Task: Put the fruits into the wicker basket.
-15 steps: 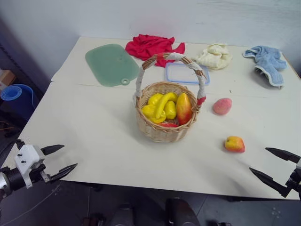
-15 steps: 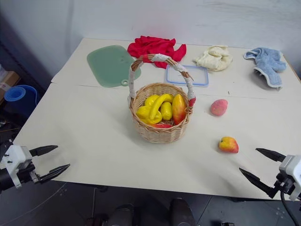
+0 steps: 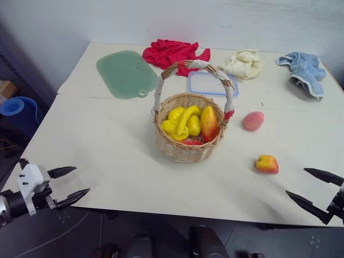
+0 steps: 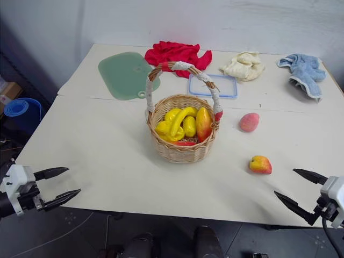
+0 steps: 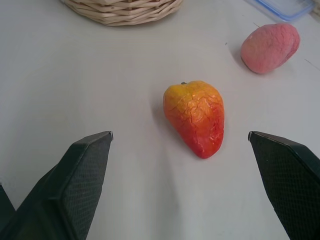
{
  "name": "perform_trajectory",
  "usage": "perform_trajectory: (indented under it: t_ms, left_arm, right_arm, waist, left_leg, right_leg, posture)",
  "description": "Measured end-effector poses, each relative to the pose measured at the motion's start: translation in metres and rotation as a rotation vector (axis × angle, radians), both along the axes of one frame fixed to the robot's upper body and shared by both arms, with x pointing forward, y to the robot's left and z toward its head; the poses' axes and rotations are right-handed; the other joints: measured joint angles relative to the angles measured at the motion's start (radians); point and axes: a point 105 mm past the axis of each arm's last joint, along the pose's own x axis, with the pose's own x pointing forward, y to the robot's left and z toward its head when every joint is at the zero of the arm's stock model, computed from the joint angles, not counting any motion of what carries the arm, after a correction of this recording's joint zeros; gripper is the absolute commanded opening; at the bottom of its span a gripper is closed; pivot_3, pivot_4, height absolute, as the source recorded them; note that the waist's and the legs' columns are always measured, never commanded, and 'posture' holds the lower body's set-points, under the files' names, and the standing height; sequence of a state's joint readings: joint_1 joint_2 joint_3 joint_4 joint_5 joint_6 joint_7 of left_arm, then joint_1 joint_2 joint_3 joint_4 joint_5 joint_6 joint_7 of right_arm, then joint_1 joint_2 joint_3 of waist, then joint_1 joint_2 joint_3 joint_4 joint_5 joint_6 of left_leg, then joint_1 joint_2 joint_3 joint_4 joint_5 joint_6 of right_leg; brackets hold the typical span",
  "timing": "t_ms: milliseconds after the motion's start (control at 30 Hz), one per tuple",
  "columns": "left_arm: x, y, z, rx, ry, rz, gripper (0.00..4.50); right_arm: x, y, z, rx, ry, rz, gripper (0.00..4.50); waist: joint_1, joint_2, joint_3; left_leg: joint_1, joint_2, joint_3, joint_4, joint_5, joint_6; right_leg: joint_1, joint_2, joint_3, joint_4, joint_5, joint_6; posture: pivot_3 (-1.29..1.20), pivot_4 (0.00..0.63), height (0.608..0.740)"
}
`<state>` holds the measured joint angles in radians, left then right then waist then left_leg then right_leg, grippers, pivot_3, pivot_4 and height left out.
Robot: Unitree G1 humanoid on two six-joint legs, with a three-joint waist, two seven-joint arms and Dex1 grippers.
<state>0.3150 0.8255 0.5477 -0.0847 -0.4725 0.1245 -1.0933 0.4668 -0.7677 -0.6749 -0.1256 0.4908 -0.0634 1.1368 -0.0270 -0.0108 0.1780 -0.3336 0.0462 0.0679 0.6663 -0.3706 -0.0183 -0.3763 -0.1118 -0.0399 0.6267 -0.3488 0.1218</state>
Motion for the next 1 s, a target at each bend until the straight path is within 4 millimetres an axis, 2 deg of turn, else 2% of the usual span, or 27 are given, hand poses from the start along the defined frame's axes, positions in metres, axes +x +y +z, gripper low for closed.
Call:
perform_trajectory:
  t_ms: [133,233,333,400,467,533,633,767,967,1000]
  left_arm:
    - [0.011,-0.009,0.011,-0.016,-0.017,-0.051,4.48]
    - [0.015,-0.025,0.016,-0.042,0.005,-0.135,4.48]
    - [0.015,-0.065,0.031,-0.145,0.049,-0.294,4.48]
    - [0.016,-0.096,0.053,-0.239,0.024,-0.400,4.48]
    - [0.016,-0.121,0.076,-0.309,-0.014,-0.481,4.48]
    - [0.017,-0.134,0.086,-0.332,-0.026,-0.517,4.48]
    - [0.016,-0.144,0.084,-0.344,0.012,-0.543,4.48]
    - [0.016,-0.150,0.082,-0.339,0.032,-0.559,4.48]
    - [0.016,-0.149,0.078,-0.334,0.043,-0.546,4.48]
    - [0.016,-0.149,0.078,-0.334,0.045,-0.545,4.50]
  right_arm:
    - [-0.002,-0.003,-0.003,0.004,0.002,0.000,4.50]
    - [-0.006,-0.004,-0.006,0.010,0.020,0.004,4.50]
    - [-0.012,-0.019,-0.008,0.007,0.032,-0.032,4.50]
    - [-0.014,-0.032,-0.006,-0.024,0.055,-0.043,4.50]
    - [-0.012,-0.034,-0.001,-0.057,0.078,0.012,4.50]
    - [-0.001,-0.026,0.006,-0.059,0.059,0.071,4.50]
    - [0.032,-0.002,0.011,-0.021,0.055,0.170,4.50]
    - [0.068,0.012,0.013,-0.031,0.103,0.193,4.50]
    - [0.104,0.028,-0.004,-0.049,0.228,0.250,4.50]
    - [0.109,0.028,-0.006,-0.052,0.240,0.245,4.32]
  waist:
    - [0.003,0.000,0.000]
    - [0.003,0.000,0.000]
    - [0.004,0.000,0.000]
    - [0.005,0.000,0.000]
    - [0.003,0.000,0.000]
    - [-0.008,0.001,-0.001]
    - [-0.027,0.003,0.000]
    - [-0.015,0.005,0.000]
    - [0.004,0.006,0.001]
    - [0.004,0.006,0.001]
  left_leg:
    - [0.000,0.000,-0.001,0.000,0.001,0.000]
    - [0.000,-0.001,-0.001,0.000,0.001,0.000]
    - [-0.001,-0.001,-0.001,0.001,0.001,0.000]
    - [-0.001,-0.002,-0.001,0.002,0.001,0.001]
    - [0.000,-0.001,-0.001,0.002,0.001,0.001]
    - [0.000,0.000,0.002,0.001,0.002,-0.001]
    - [0.003,0.000,0.001,0.001,0.003,-0.003]
    - [0.001,0.001,-0.002,0.005,0.003,-0.004]
    - [-0.004,0.001,-0.004,0.012,0.001,-0.002]
    - [-0.005,0.001,-0.004,0.014,0.001,-0.001]
  right_leg:
    - [0.000,0.000,-0.001,0.001,0.000,-0.001]
    - [0.001,0.000,-0.001,0.001,0.000,-0.001]
    - [0.001,-0.001,-0.001,0.000,0.001,0.000]
    - [0.002,-0.002,0.000,0.000,0.001,0.000]
    - [0.003,-0.002,0.001,0.000,0.001,0.000]
    - [0.004,0.001,0.001,0.001,0.001,0.000]
    - [0.004,0.010,0.002,0.002,0.002,-0.002]
    - [-0.001,0.012,0.002,0.003,0.002,-0.002]
    - [-0.001,0.012,0.003,0.002,0.002,-0.002]
    - [-0.001,0.011,0.003,0.002,0.003,-0.002]
  posture:
    - [0.00,0.150,0.740]
    - [0.00,0.150,0.740]
    - [0.00,0.150,0.740]
    - [0.00,0.150,0.740]
    - [0.00,0.150,0.740]
    - [0.00,0.150,0.740]
    - [0.00,0.150,0.740]
    - [0.00,0.150,0.740]
    - [0.00,0.150,0.740]
    - [0.00,0.150,0.740]
